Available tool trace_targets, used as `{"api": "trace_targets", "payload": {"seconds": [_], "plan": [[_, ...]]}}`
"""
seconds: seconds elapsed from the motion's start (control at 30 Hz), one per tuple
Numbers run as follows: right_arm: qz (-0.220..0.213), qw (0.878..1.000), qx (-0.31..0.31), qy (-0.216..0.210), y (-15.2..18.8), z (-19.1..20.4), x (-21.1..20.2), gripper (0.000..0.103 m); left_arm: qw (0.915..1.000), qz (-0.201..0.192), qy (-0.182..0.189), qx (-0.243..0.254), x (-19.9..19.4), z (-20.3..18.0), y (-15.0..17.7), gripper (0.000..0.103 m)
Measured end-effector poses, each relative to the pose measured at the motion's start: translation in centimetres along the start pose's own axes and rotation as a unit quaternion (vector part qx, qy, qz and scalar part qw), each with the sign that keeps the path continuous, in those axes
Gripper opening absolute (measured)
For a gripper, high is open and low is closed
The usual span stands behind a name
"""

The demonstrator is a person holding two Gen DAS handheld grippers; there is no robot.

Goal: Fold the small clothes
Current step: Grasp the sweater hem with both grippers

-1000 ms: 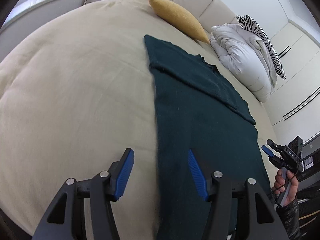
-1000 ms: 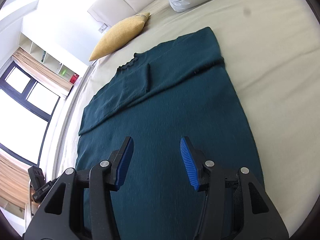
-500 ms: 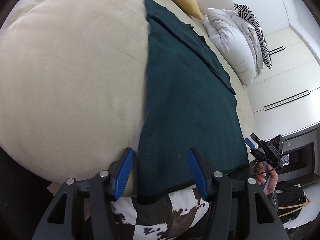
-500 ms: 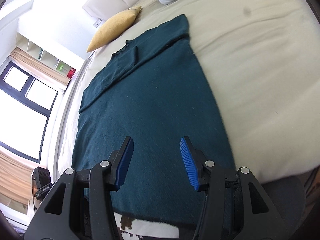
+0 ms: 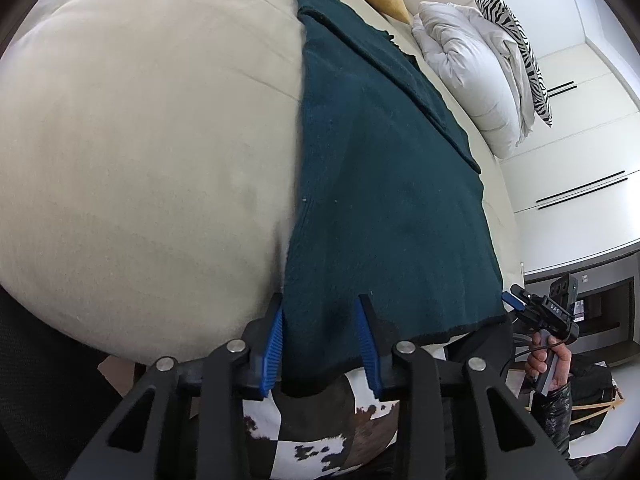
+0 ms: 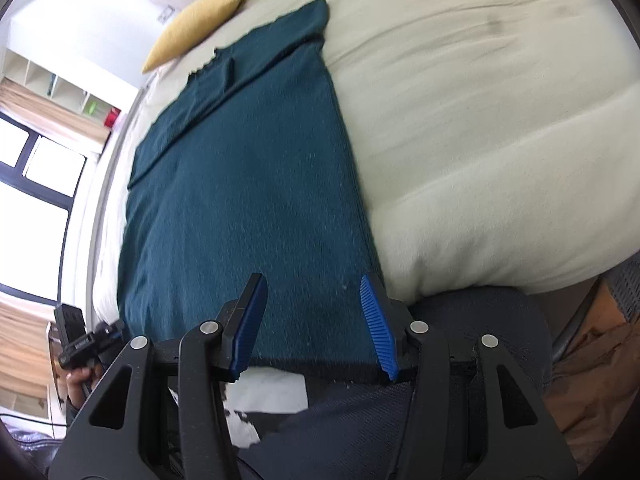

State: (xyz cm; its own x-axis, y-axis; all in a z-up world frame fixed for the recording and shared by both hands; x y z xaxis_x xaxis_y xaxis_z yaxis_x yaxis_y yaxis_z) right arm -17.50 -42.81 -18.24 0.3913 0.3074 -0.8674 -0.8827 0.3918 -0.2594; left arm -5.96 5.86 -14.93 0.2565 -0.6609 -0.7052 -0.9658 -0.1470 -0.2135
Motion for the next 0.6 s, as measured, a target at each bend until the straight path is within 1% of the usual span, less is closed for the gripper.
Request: {"api": "trace_targets", "payload": {"seconds": [0.17, 0.2, 0.23, 0.3, 0.33, 0.4, 0.47, 0.6], "plan": [[0.059, 0.998, -0.028, 0.019, 0.3, 0.1, 1.1, 0.047, 0.9999, 0.008, -0.004, 0.006, 0.2, 0.0, 0.2, 0.025], [0.072, 0.996, -0.033, 0.029, 0.4, -0.1, 1.2, 0.045, 0.9999, 0.009, -0.004, 0.006, 0.2, 0.1, 0.3, 0.023], [0.077, 0.996, -0.035, 0.039, 0.4, -0.3, 1.1, 0.045, 0.9999, 0.009, -0.005, 0.006, 0.1, 0.2, 0.3, 0.020], [0.074, 0.994, -0.039, 0.071, 0.2, -1.0, 0.4, 0.045, 0.9999, 0.009, -0.004, 0.005, 0.1, 0.3, 0.3, 0.018], [0.075, 0.993, -0.036, 0.078, 0.2, -1.4, 0.0, 0.045, 0.9999, 0.009, -0.003, 0.006, 0.0, 0.4, 0.4, 0.017], [0.081, 0.993, -0.031, 0.078, 0.4, -2.1, -0.3, 0.045, 0.9999, 0.013, -0.002, 0.009, 0.3, 0.4, 0.5, 0.013], [0.099, 0.991, -0.033, 0.079, 0.9, -2.4, 0.2, 0.045, 0.9998, 0.018, -0.001, 0.011, 0.5, 0.4, 0.7, 0.009], [0.124, 0.989, -0.044, 0.062, 0.9, -2.2, 1.5, 0.045, 0.9997, 0.020, 0.000, 0.015, 0.4, 0.4, 0.8, 0.009]]}}
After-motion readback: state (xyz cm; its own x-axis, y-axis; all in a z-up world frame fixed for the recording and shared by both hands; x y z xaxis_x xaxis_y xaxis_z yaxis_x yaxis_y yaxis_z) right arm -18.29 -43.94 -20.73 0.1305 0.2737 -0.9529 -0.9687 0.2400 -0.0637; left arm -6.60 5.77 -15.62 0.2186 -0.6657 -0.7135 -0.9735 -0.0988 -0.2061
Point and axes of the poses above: each gripper's, at about its wrist camera, not at the fingertips, and x roughly the way its jaws point, z to its left, y to its underside, the point moved 8 cm from there along x, roughly the way its jaws point, and after that the axes turned 6 degrees about y, right-handed, at the moved point
